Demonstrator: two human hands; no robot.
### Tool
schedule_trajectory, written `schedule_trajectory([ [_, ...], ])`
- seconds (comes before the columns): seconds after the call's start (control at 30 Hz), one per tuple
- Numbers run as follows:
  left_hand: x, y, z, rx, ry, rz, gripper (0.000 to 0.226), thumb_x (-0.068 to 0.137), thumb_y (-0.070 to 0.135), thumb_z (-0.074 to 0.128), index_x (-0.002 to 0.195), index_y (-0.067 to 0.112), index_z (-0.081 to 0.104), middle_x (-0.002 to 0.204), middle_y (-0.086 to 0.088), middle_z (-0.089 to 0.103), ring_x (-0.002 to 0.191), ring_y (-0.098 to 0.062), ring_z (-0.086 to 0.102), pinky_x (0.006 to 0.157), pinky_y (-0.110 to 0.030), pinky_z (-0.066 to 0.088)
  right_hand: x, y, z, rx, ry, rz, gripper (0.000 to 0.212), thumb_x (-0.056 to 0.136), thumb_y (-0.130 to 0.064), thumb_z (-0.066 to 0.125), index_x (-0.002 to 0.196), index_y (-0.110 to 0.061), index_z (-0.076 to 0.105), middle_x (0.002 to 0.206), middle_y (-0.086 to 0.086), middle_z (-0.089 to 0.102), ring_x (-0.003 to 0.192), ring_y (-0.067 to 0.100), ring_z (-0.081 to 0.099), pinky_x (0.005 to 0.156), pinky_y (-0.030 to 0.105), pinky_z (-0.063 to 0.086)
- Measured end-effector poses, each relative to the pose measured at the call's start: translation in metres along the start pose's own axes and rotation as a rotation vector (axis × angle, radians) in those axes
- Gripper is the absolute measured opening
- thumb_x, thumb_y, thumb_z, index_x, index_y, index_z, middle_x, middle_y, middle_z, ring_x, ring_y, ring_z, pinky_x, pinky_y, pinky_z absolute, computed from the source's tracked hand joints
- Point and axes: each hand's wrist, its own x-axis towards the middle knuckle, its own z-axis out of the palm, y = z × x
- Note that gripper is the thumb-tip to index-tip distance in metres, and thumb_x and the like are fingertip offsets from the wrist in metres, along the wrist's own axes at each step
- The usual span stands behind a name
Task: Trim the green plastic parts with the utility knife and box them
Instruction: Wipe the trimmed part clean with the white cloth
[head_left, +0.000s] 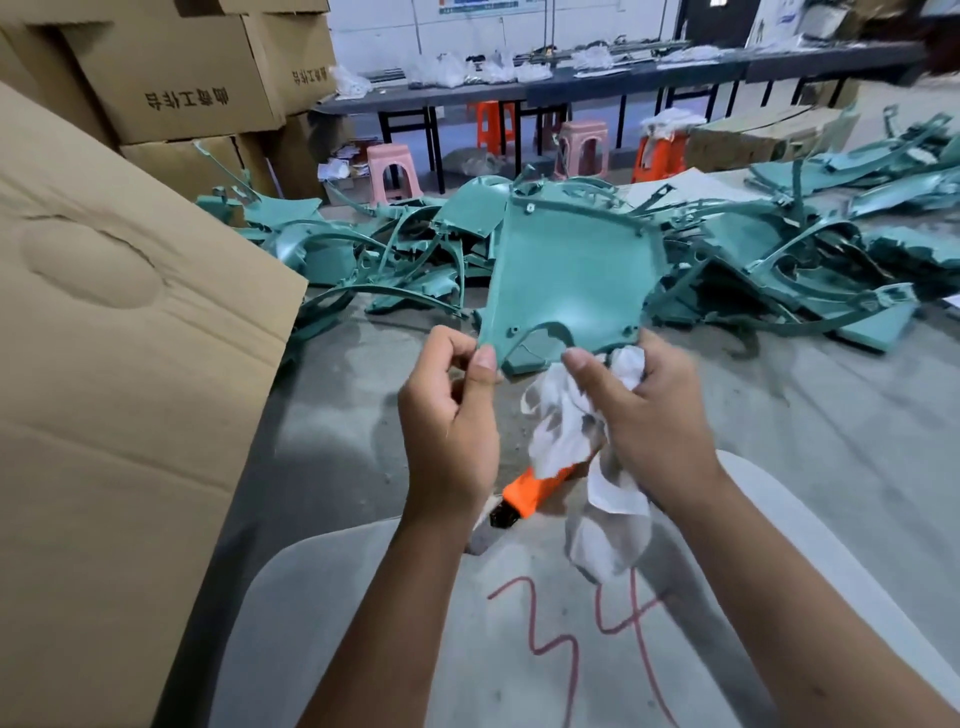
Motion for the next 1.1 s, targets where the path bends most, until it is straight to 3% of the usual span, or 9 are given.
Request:
schedule_trajectory([
  [0.2, 0.001, -0.007, -0.006, 0.334, 0.075, 0.104, 0.023, 0.103, 0.011, 0.051, 0.08, 0.011, 0.048, 0.064, 0.0, 0.047, 0.055, -0.017, 0.039, 0.051, -0.031, 0.029, -0.004, 0.006, 0.008, 0.247, 0.05, 0.372, 0.047, 0.089, -0.058, 0.067, 0.075, -0.016, 0.05, 0.055, -0.004, 0.049, 0.049, 0.014, 0.047, 0.048, 0.025, 0.042],
  [0.33, -0.003, -0.002, 0.001, 0.486, 0.05, 0.147, 0.027, 0.106, 0.021, 0.04, 0.08, 0.013, 0.041, 0.06, 0.005, 0.04, 0.053, -0.017, 0.038, 0.049, -0.035, 0.025, -0.003, -0.003, 0.006, 0.649, 0.061, 0.664, 0.062, 0.078, -0.07, 0.065, 0.091, -0.01, 0.065, 0.064, 0.016, 0.059, 0.063, 0.03, 0.058, 0.069, 0.04, 0.054],
  [0.4, -0.005, 0.0, 0.0, 0.544, 0.05, 0.169, 0.029, 0.106, 0.025, 0.037, 0.08, 0.015, 0.039, 0.059, 0.005, 0.04, 0.052, -0.018, 0.039, 0.048, -0.036, 0.024, 0.0, -0.005, 0.001, 0.975, 0.08, 0.782, 0.054, 0.088, -0.066, 0.062, 0.095, -0.013, 0.064, 0.074, 0.017, 0.058, 0.068, 0.032, 0.056, 0.074, 0.041, 0.051],
  [0.47, -0.005, -0.001, -0.002, 0.556, 0.048, 0.167, 0.03, 0.106, 0.025, 0.038, 0.078, 0.015, 0.039, 0.058, 0.005, 0.039, 0.052, -0.02, 0.038, 0.047, -0.035, 0.024, 0.003, -0.003, -0.01, 1.063, 0.159, 0.732, 0.032, 0.105, -0.036, 0.053, 0.109, -0.007, 0.066, 0.09, 0.017, 0.067, 0.073, 0.027, 0.068, 0.08, 0.038, 0.053],
  [0.53, -0.004, 0.0, -0.002, 0.578, 0.061, 0.158, 0.031, 0.106, 0.024, 0.04, 0.077, 0.015, 0.038, 0.057, 0.005, 0.038, 0.052, -0.021, 0.036, 0.048, -0.034, 0.022, 0.003, 0.001, -0.014, 1.045, 0.164, 0.719, 0.029, 0.106, -0.019, 0.049, 0.116, -0.002, 0.07, 0.094, 0.013, 0.075, 0.073, 0.023, 0.075, 0.076, 0.037, 0.06],
  [0.7, 0.003, 0.004, -0.011, 0.61, 0.1, 0.205, 0.034, 0.107, 0.026, 0.04, 0.074, 0.018, 0.033, 0.056, 0.008, 0.03, 0.053, -0.02, 0.03, 0.048, -0.03, 0.017, -0.002, -0.003, -0.004, 0.907, 0.029, 0.657, 0.037, 0.094, -0.028, 0.067, 0.111, 0.004, 0.065, 0.11, 0.03, 0.068, 0.09, 0.04, 0.07, 0.077, 0.051, 0.063],
  [0.93, 0.006, 0.005, -0.026, 0.689, 0.133, 0.259, 0.032, 0.105, 0.018, 0.046, 0.076, 0.021, 0.032, 0.06, 0.011, 0.026, 0.054, -0.016, 0.026, 0.05, -0.031, 0.014, 0.002, 0.013, -0.011, 0.259, 0.361, 0.489, 0.038, 0.084, -0.036, 0.086, 0.069, -0.011, 0.062, 0.062, 0.009, 0.064, 0.054, 0.019, 0.058, 0.051, 0.031, 0.047],
  [1.03, 0.009, 0.002, -0.03, 0.667, 0.234, 0.216, 0.032, 0.106, 0.017, 0.046, 0.075, 0.017, 0.036, 0.062, 0.005, 0.035, 0.055, -0.024, 0.031, 0.052, -0.035, 0.014, 0.008, 0.016, -0.016, 0.361, 0.573, 0.587, 0.033, 0.098, -0.042, 0.07, 0.09, -0.01, 0.069, 0.08, 0.004, 0.073, 0.075, 0.024, 0.072, 0.07, 0.043, 0.06],
  [1.1, 0.01, -0.001, -0.027, 0.564, 0.274, 0.188, 0.033, 0.107, 0.014, 0.046, 0.075, 0.013, 0.037, 0.061, 0.0, 0.039, 0.056, -0.026, 0.033, 0.051, -0.036, 0.02, 0.003, 0.012, -0.008, 0.49, 0.434, 0.695, 0.049, 0.104, -0.048, 0.056, 0.123, -0.004, 0.066, 0.098, 0.007, 0.072, 0.089, 0.028, 0.072, 0.08, 0.045, 0.059],
])
